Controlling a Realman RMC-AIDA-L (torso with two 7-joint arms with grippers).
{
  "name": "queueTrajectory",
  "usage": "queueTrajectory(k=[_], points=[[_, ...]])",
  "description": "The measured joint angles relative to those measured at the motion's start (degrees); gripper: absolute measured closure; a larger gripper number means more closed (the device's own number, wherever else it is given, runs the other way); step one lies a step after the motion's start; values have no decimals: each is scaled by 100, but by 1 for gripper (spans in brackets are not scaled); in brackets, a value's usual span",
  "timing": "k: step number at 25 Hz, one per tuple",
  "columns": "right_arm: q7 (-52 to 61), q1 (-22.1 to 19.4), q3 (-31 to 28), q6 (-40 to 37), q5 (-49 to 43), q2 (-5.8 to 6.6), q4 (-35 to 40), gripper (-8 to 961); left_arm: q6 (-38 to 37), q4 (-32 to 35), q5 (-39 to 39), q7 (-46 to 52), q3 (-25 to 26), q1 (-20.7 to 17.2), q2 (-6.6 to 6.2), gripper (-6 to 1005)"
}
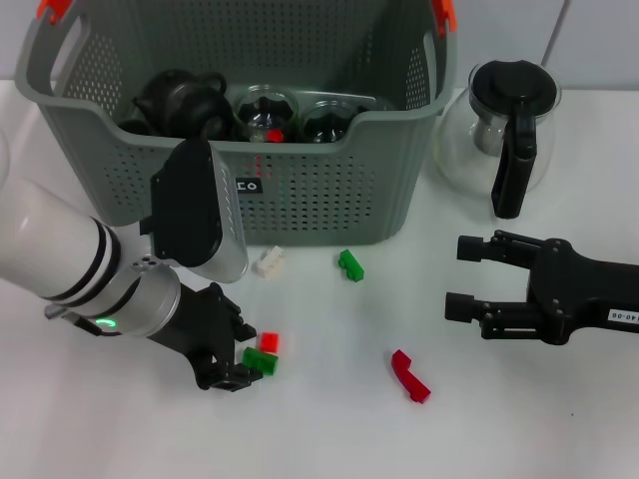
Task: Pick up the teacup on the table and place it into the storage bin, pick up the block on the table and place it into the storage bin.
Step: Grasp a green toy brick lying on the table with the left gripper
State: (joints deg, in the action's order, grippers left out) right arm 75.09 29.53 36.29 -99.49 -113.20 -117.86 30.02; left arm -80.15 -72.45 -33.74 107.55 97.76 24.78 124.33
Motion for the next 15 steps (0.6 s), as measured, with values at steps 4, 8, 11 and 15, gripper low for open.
queueTrajectory(k=[4,8,11,15], points=[[0,-13,0,0,0,0,-1,13,-29,3,0,9,-4,1,4,543],[10,-17,-6,0,0,0,8,13,-185,3,0,24,31,1,-2,562],[11,-11,-7,0,0,0,9,12,-269,3,0,25,37,1,-4,577],[19,11,-8,0,0,0,12,12,-248,-3,0,27,51,9,-5,596]])
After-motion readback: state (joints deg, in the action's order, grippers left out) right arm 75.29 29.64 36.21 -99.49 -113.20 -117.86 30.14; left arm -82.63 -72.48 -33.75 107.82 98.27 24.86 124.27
